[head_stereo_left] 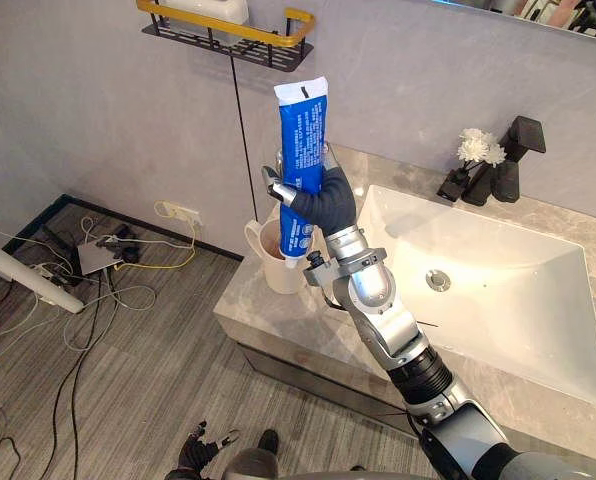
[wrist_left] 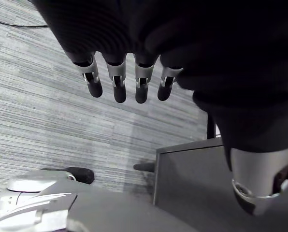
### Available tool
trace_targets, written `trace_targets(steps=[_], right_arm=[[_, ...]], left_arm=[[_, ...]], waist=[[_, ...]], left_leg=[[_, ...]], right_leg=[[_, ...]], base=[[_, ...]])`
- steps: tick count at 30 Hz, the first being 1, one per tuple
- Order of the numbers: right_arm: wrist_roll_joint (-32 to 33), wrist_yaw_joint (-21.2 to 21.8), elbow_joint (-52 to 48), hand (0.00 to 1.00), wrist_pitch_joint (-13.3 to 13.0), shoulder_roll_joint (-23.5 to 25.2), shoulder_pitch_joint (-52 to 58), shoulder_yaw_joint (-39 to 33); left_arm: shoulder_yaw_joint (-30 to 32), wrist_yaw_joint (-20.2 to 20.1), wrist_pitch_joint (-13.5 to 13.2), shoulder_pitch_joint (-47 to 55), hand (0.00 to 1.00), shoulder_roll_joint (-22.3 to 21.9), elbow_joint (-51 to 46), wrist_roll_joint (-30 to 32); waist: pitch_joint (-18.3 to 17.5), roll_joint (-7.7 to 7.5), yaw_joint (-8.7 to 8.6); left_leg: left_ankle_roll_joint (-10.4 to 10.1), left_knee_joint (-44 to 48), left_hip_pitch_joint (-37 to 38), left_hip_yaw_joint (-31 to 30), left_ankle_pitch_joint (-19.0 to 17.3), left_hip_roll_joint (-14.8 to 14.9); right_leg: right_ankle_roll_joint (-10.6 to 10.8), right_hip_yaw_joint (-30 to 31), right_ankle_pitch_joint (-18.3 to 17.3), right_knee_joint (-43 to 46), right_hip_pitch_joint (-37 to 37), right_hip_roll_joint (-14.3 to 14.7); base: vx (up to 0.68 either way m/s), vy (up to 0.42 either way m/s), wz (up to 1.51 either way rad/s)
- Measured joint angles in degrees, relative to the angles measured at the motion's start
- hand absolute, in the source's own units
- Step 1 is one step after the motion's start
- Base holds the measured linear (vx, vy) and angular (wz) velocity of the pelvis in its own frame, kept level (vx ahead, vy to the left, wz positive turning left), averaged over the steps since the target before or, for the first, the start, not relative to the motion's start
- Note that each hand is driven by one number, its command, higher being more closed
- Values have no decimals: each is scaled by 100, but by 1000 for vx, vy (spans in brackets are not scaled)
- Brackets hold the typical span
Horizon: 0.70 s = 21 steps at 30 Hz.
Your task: Organize washtable
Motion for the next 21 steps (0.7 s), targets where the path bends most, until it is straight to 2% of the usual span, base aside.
trace_targets(steps=[8, 12, 21], right_arm=[[-25, -32, 0, 100, 0, -1, -40, -166], [-66, -247, 0, 100, 0, -10, -158, -254], [-65, -261, 1, 100, 0, -12, -431, -439]], left_arm=[[0, -1, 0, 0, 0, 0, -1, -3], [0, -2, 0, 2, 0, 0, -1, 0], [0, -11, 0, 2, 0, 0, -3, -2]], waist=[[0, -1, 6], [0, 0, 4], [-1, -1, 14]], left_leg=[[0, 1, -3, -2, 0, -31], [0, 1, -8, -7, 0, -32], [1, 2, -31, -54, 1, -39]], right_leg=[[0, -2, 0, 0, -1, 0], [0, -7, 0, -2, -2, 2], [0, -55, 0, -4, -2, 2]], base=[[0, 0, 0], [0, 0, 0], [0, 0, 2]])
